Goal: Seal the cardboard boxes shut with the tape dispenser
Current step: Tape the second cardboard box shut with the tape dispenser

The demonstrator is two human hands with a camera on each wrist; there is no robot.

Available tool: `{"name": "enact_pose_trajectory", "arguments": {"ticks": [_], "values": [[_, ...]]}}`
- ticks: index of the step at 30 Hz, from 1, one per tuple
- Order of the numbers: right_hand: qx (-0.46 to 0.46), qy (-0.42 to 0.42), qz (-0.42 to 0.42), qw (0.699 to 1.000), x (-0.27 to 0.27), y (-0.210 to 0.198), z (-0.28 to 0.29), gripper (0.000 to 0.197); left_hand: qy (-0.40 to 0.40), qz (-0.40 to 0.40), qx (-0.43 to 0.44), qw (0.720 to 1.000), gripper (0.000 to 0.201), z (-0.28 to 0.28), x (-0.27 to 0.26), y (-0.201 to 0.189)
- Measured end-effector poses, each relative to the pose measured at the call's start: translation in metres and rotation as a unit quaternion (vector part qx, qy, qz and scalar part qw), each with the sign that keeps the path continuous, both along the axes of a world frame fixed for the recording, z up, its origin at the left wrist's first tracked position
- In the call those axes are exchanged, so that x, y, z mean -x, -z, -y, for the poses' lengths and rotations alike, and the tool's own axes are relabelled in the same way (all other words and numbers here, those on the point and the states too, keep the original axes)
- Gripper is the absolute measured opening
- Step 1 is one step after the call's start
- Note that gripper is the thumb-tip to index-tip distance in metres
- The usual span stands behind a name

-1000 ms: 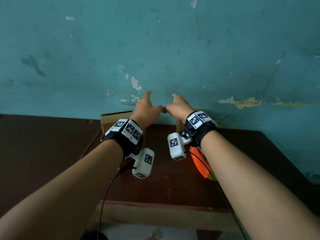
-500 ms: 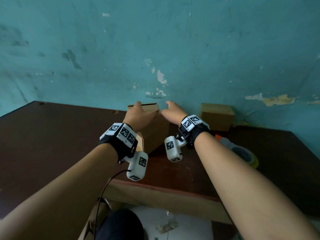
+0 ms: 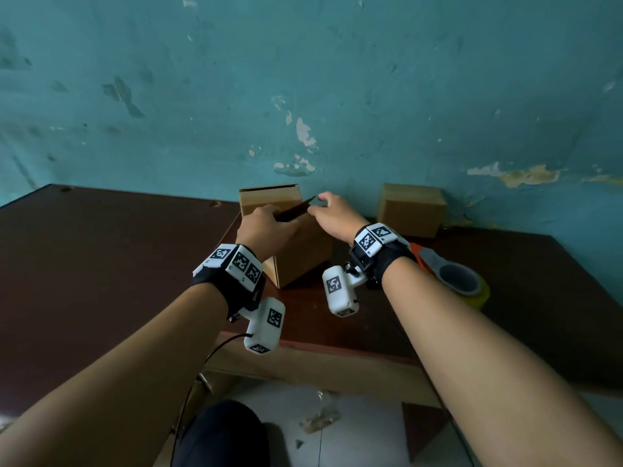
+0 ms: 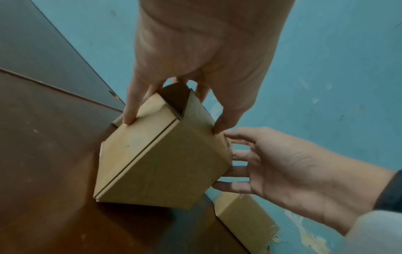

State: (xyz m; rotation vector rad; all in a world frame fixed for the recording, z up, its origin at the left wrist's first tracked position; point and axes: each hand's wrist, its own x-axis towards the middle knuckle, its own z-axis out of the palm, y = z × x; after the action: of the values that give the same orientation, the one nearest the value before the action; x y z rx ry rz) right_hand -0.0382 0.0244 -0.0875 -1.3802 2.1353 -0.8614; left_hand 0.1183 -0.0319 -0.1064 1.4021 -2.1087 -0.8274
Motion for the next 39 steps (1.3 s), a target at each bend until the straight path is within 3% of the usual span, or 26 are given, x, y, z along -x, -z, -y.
{"name": "enact_pose_trajectory", "arguments": {"ticks": [7, 11, 24, 39], "values": [[0.016, 0.018, -0.108, 0.994, 0.020, -0.012, -0.044, 0.063, 0.053, -0.039, 0.019, 0.998, 0.049, -0.029, 0.025, -0.004], [0.020, 0.052, -0.130, 0.990, 0.029, -0.016, -0.077, 0.041, 0.086, -0.060, 0.026, 0.994, 0.040, -0.047, 0.037, 0.000], [0.008, 0.137, -0.093, 0.986, 0.030, 0.000, -0.170, 0.040, 0.184, -0.069, 0.086, 0.977, 0.047, -0.108, 0.047, 0.027], [0.086, 0.170, -0.092, 0.977, 0.029, 0.043, -0.168, 0.046, 0.141, -0.124, 0.108, 0.976, 0.029, -0.094, 0.053, 0.057]]}}
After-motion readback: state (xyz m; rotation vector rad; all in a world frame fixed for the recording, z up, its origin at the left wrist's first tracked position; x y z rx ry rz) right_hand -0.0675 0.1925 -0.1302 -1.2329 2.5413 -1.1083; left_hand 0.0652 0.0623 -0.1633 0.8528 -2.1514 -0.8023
